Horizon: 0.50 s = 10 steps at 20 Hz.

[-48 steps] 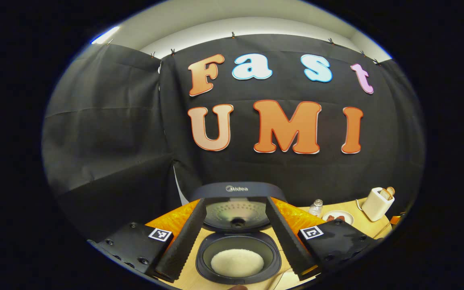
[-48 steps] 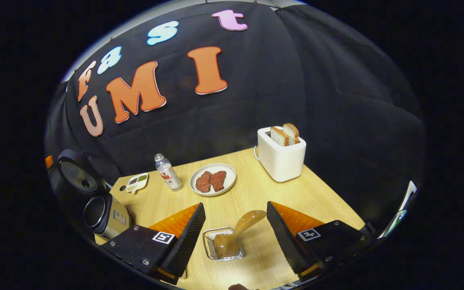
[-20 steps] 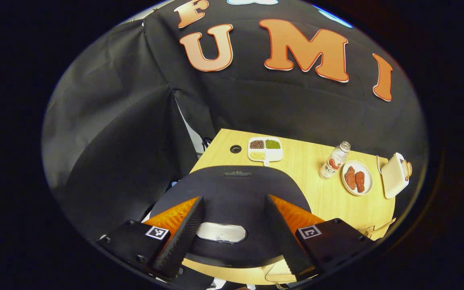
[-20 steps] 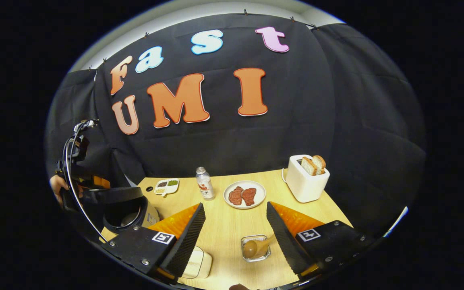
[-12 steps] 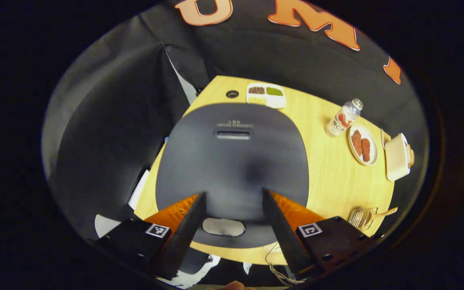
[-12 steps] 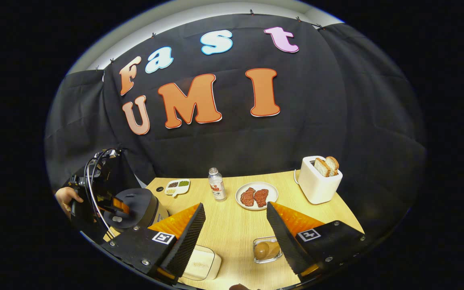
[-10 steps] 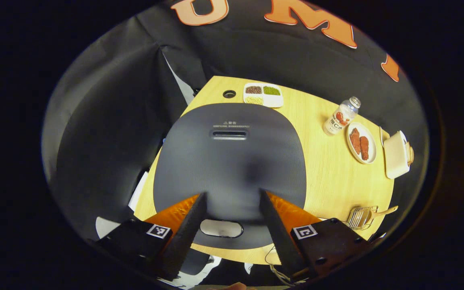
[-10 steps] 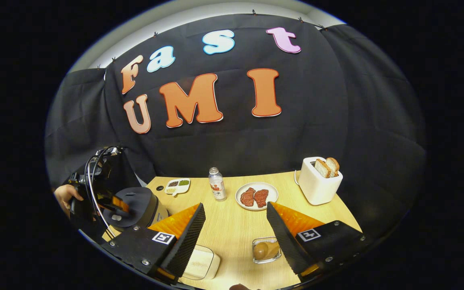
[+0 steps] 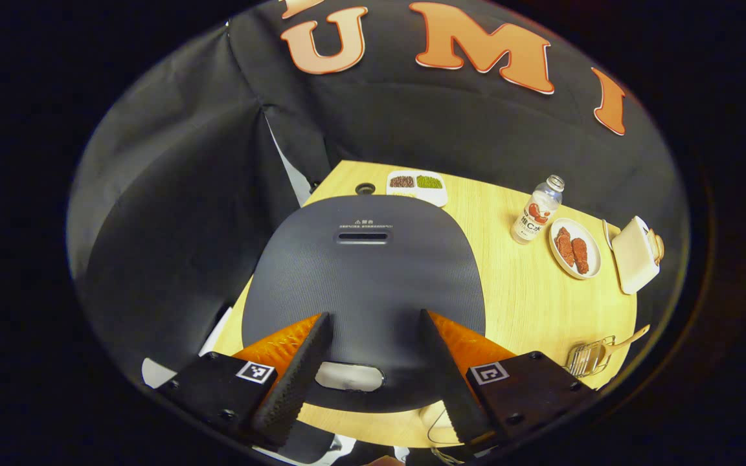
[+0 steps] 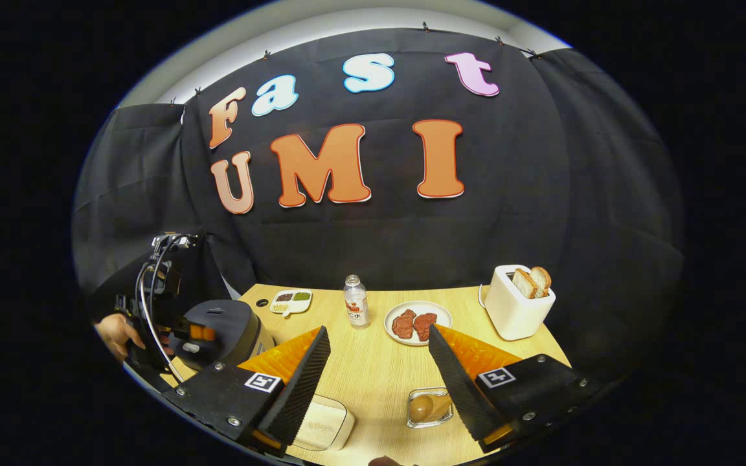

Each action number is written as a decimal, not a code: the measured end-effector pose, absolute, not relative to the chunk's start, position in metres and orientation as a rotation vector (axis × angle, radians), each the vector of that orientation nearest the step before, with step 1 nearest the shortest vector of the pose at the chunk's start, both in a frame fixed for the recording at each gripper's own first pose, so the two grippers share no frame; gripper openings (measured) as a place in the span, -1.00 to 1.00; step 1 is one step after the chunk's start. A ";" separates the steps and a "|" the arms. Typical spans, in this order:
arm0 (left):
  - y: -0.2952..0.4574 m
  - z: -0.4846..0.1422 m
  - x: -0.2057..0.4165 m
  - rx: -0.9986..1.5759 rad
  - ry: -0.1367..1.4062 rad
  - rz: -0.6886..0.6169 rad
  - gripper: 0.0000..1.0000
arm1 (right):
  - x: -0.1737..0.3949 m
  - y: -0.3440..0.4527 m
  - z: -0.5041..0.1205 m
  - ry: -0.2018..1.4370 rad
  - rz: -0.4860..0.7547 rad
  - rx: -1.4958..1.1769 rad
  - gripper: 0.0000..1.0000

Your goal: Close the left gripper, press the button to open the rice cooker; take a wooden spoon from the chopstick holder with the right hand, scoop a spoonful of rice and pour it into the rice cooker, then put the wooden spoon back into the chopstick holder.

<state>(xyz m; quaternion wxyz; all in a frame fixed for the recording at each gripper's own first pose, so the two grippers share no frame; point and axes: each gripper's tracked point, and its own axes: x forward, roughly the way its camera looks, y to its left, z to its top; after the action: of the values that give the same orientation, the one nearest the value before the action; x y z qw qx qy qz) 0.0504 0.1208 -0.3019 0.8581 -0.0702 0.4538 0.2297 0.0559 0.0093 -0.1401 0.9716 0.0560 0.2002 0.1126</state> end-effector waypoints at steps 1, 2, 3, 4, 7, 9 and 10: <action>0.110 -0.297 0.052 -0.177 0.931 0.451 0.90 | 0.056 0.012 -0.133 0.386 0.229 0.112 0.90; 0.102 -0.283 0.056 -0.199 0.879 0.423 0.87 | 0.058 0.012 -0.125 0.362 0.223 0.109 0.90; 0.099 -0.263 0.062 -0.187 0.803 0.404 0.88 | 0.059 0.011 -0.117 0.341 0.220 0.103 0.90; 0.098 -0.241 0.068 -0.155 0.720 0.387 0.88 | 0.060 0.010 -0.106 0.313 0.212 0.095 0.90; 0.076 -0.162 0.079 -0.073 0.484 0.324 0.87 | 0.059 0.006 -0.071 0.230 0.195 0.077 0.90; 0.062 -0.115 0.077 -0.051 0.361 0.291 0.84 | 0.060 0.004 -0.048 0.171 0.186 0.065 0.89; 0.058 -0.098 0.076 -0.045 0.309 0.279 0.87 | 0.059 0.003 -0.040 0.152 0.185 0.059 0.89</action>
<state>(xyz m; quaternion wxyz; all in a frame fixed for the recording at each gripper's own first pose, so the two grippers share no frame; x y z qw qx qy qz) 0.0757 0.0577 -0.0979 0.9781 -0.0222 0.1535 0.1385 0.0588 0.0034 -0.0398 0.9924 0.0294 0.0759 0.0923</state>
